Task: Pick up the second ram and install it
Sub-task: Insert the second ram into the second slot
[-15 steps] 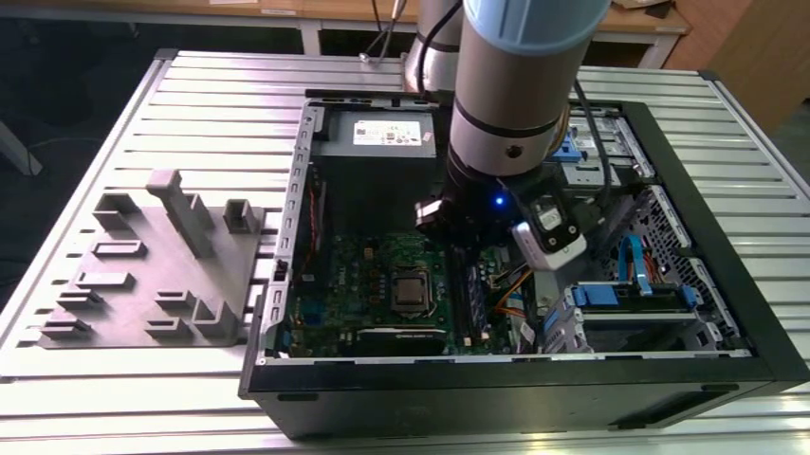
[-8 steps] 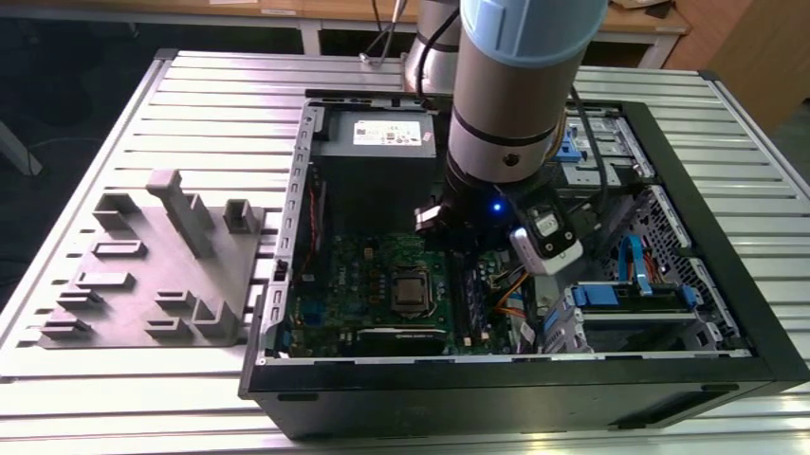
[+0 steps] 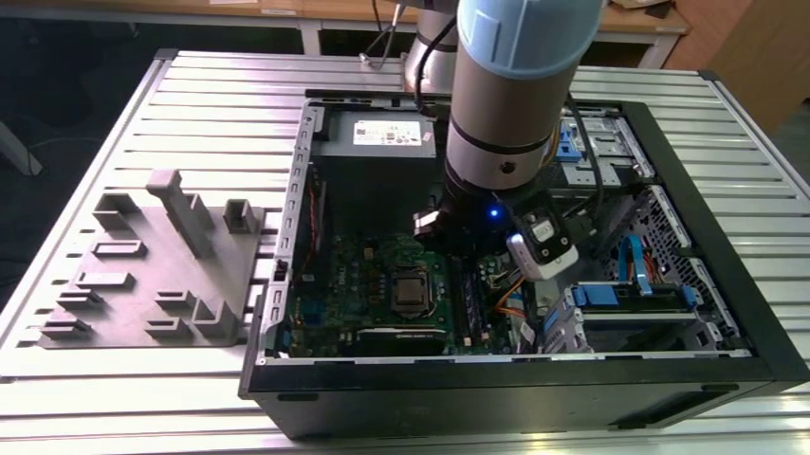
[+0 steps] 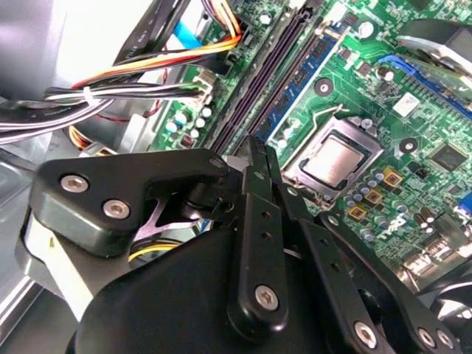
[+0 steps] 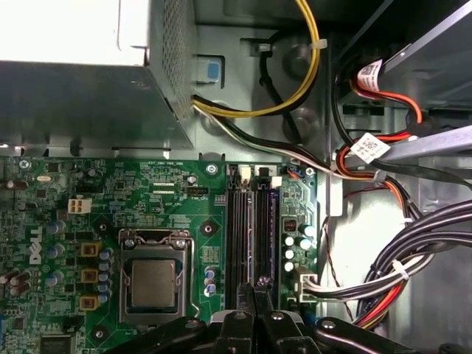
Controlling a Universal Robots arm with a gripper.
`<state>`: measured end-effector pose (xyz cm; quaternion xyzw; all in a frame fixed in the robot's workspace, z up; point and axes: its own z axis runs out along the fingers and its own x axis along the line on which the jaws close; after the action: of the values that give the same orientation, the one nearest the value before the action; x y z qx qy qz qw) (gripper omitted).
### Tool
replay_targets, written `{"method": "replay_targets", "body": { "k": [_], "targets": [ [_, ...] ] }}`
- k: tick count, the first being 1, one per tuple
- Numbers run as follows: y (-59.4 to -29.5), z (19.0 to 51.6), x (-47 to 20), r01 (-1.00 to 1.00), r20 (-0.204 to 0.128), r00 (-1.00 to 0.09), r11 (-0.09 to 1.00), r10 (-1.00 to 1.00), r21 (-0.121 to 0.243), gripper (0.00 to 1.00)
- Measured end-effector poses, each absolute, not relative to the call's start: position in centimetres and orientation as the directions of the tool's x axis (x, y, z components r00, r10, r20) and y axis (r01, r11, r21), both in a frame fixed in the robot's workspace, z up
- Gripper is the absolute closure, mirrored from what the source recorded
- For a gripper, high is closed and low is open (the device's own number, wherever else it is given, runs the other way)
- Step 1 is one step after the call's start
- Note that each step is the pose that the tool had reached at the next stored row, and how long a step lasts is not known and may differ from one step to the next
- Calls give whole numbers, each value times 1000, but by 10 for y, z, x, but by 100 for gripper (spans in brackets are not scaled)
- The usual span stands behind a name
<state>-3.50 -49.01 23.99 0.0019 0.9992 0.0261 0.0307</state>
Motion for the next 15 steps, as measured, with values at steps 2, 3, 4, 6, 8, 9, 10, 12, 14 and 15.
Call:
{"method": "replay_targets", "body": {
  "k": [2, 3, 4, 6, 8, 9, 10, 12, 14, 15],
  "targets": [
    [-490, 240, -35, 2, -61, -998, 999, 5, 52, 92],
    [-490, 240, -35, 2, -61, -998, 999, 5, 52, 92],
    [-490, 239, -35, 2, -61, -998, 999, 5, 54, 92],
    [-490, 239, -35, 2, -61, -998, 999, 5, 54, 92],
    [-490, 238, -36, 2, -61, -998, 998, 6, 60, 92],
    [-490, 238, -36, 2, -61, -998, 998, 6, 63, 92],
    [-490, 238, -36, 2, -61, -998, 998, 6, 65, 92],
    [-490, 237, -36, 2, -61, -998, 998, 6, 65, 92],
    [-490, 237, -36, 2, -61, -998, 998, 6, 65, 92],
    [-490, 236, -36, 2, -61, -998, 998, 6, 65, 92]
  ]
}}
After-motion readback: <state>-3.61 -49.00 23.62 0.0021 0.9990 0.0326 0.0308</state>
